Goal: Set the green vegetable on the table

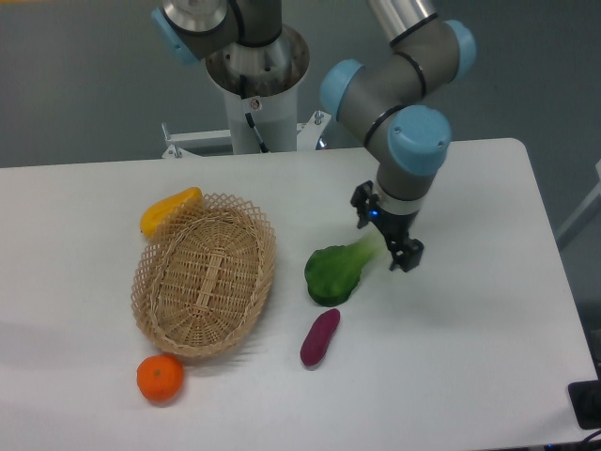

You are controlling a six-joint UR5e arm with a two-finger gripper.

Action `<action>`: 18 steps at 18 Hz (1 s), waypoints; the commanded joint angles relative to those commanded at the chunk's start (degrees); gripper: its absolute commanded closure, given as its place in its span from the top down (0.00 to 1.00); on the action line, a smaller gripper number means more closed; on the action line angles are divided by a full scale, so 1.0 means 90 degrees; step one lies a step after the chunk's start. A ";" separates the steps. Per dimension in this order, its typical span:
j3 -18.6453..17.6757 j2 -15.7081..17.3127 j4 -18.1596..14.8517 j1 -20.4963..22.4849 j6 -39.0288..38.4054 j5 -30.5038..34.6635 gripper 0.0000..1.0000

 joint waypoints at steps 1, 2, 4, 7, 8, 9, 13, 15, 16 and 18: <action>0.0157 -0.0088 0.0000 0.0019 0.0000 0.0000 1.00; 0.0332 -0.0166 0.0000 0.0068 0.0000 0.0000 1.00; 0.0538 -0.0264 -0.0010 0.0175 -0.0010 0.0000 1.00; 0.0792 -0.0391 -0.0020 0.0371 -0.0020 -0.0039 1.00; 0.0880 -0.0450 -0.0020 0.0410 -0.0020 -0.0058 1.00; 0.0987 -0.0547 -0.0029 0.0430 -0.0039 -0.0059 1.00; 0.1621 -0.0869 -0.0379 0.0449 -0.0614 -0.0059 1.00; 0.1973 -0.1035 -0.0605 0.0469 -0.0732 -0.0020 1.00; 0.2120 -0.1123 -0.0615 0.0469 -0.0742 -0.0020 1.00; 0.2325 -0.1279 -0.0615 0.0498 -0.0742 0.0000 1.00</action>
